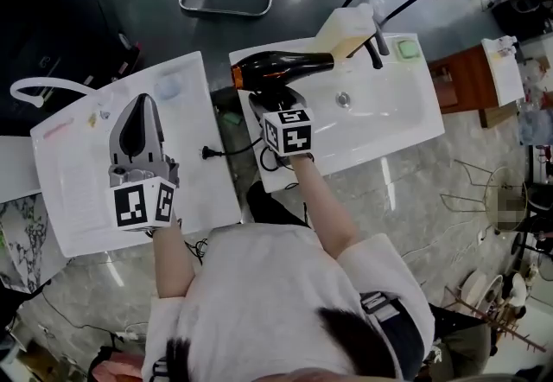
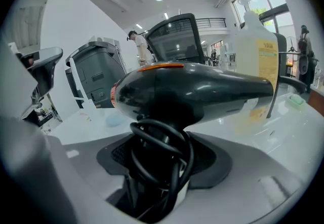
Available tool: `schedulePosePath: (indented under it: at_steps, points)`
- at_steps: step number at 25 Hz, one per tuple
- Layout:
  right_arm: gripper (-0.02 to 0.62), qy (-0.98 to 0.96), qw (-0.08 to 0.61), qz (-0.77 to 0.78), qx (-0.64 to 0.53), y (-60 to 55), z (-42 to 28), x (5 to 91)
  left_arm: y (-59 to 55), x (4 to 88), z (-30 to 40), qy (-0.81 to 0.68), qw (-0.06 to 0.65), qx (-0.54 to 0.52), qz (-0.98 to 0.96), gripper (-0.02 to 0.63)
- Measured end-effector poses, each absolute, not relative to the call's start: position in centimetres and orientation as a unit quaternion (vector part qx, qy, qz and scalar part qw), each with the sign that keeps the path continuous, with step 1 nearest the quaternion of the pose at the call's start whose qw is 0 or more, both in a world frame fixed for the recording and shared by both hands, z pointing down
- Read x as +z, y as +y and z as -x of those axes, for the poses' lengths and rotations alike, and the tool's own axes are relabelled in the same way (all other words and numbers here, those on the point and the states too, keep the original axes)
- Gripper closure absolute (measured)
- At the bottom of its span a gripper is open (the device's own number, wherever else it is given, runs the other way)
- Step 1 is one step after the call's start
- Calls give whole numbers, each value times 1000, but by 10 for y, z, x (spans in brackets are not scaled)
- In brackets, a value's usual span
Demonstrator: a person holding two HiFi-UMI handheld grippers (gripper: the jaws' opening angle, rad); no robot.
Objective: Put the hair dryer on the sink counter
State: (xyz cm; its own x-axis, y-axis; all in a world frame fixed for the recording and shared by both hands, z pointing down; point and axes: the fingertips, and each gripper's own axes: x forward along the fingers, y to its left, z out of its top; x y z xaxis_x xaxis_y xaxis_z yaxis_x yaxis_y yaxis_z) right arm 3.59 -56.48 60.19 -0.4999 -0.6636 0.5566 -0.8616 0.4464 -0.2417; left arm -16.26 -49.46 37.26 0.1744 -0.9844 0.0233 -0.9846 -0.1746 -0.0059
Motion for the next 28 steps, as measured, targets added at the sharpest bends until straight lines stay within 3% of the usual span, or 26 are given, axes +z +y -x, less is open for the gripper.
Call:
schedulePosePath:
  at_steps: [28]
  points:
    - [298, -777, 271, -439, 360, -597, -27, 663, -496, 385, 188, -682, 15, 26, -731, 604]
